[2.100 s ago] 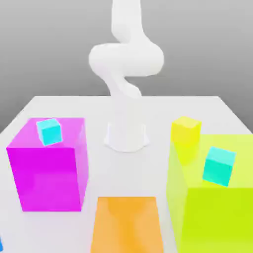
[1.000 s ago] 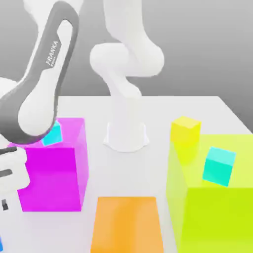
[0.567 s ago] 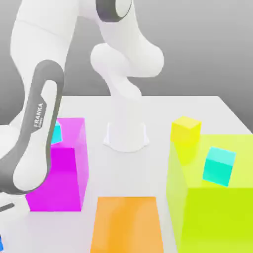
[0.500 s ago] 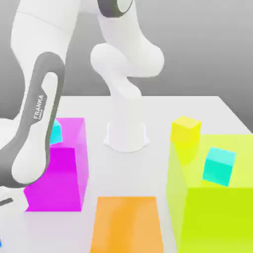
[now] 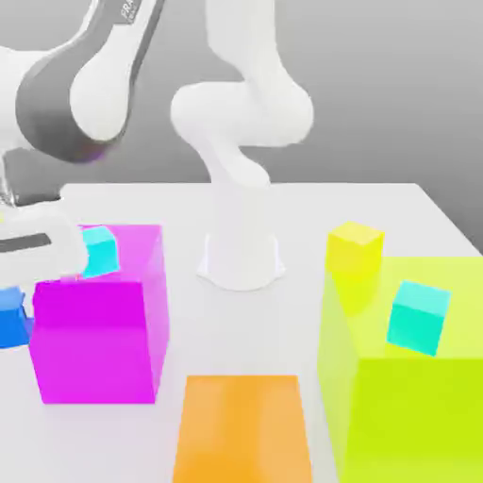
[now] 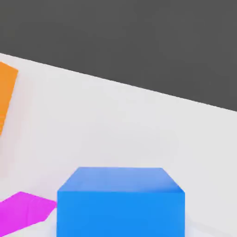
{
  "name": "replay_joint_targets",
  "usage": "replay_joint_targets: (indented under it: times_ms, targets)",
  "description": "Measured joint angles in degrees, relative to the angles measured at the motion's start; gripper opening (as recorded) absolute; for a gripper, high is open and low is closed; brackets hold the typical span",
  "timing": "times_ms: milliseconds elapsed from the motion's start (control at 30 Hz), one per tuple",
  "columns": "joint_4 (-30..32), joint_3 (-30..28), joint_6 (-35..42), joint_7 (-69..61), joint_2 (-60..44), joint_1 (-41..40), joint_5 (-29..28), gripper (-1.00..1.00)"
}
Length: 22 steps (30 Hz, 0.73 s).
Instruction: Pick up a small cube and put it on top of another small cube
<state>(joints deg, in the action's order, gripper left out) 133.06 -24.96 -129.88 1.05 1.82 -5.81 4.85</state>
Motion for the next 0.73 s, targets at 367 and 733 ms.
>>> replay_joint_targets:
  times_ms: [367, 733]
  targets:
    - [9.22, 7.78, 11.86, 26.62, 22.64, -5.74, -10.39, -1.00]
    - [18.39, 9.85, 5.09, 33.67, 25.33, -8.77, -12.77, 1.00]
